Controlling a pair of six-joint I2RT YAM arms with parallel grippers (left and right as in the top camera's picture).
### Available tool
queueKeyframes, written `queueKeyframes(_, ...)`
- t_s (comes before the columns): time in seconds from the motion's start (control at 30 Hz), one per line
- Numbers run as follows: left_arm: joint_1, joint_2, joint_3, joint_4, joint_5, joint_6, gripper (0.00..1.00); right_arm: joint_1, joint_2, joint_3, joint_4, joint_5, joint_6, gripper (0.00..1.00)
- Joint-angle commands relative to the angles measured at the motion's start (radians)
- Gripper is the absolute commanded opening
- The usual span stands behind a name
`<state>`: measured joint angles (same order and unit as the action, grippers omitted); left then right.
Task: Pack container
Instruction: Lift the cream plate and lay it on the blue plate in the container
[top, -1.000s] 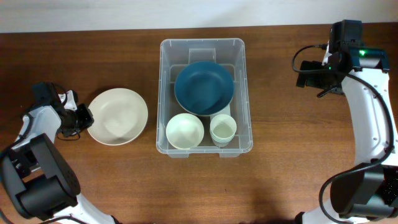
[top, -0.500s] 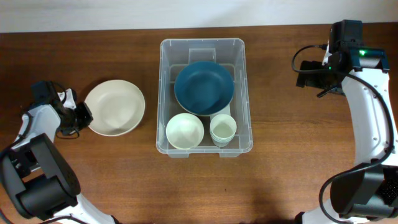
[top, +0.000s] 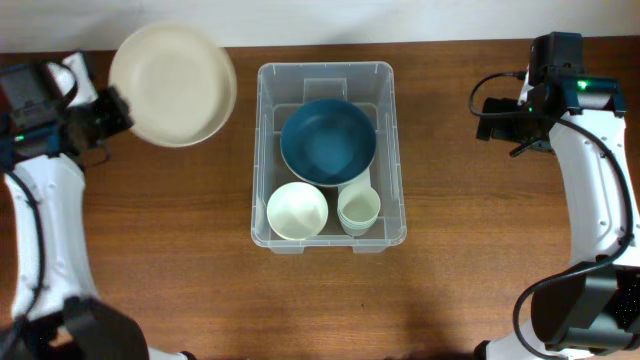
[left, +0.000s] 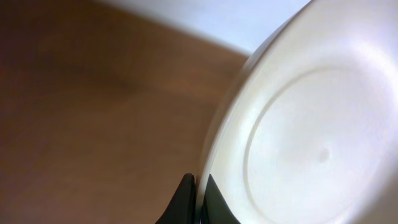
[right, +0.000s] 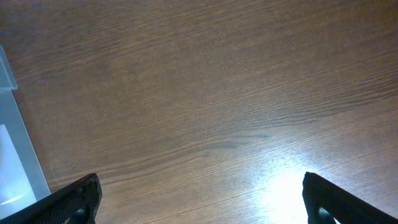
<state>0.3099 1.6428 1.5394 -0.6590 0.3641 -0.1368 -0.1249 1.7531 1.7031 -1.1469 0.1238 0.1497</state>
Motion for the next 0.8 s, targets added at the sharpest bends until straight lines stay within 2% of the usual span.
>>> queueKeyframes(0.0,-0.108,-0.051,0.016,0.010,0.058,-0.028,0.01,-0.006,0.004,0.002,0.000,0.012,0.002,0.99)
queueKeyframes(0.1,-0.225,-0.051,0.016,0.021,0.035,-0.042,0.01,-0.006,0.004,0.002,0.000,0.012,0.002,0.99)
queueKeyframes(0.47,-0.564,0.010,0.016,0.065,-0.307,-0.059,0.01,-0.006,0.004,0.002,0.000,0.012,0.002,0.99)
queueKeyframes(0.77,-0.611,0.129,0.016,0.109,-0.327,-0.110,0.01,-0.006,0.004,0.002,0.000,0.012,0.002,0.99)
